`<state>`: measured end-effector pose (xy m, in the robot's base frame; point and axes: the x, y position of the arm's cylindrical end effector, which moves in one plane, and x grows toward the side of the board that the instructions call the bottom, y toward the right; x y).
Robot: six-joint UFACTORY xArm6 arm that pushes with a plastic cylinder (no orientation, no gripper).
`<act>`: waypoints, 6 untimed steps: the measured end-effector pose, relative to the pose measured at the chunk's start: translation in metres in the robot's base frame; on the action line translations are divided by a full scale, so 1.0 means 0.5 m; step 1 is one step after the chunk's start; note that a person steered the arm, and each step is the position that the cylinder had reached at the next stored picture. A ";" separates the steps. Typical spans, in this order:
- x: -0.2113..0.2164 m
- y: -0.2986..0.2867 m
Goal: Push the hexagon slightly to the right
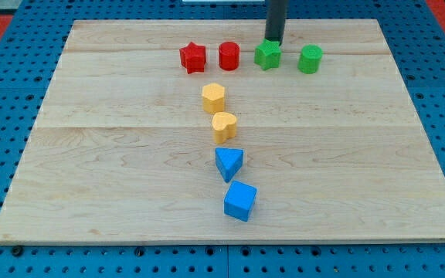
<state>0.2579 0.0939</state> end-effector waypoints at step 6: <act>-0.041 0.502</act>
<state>0.2372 0.3451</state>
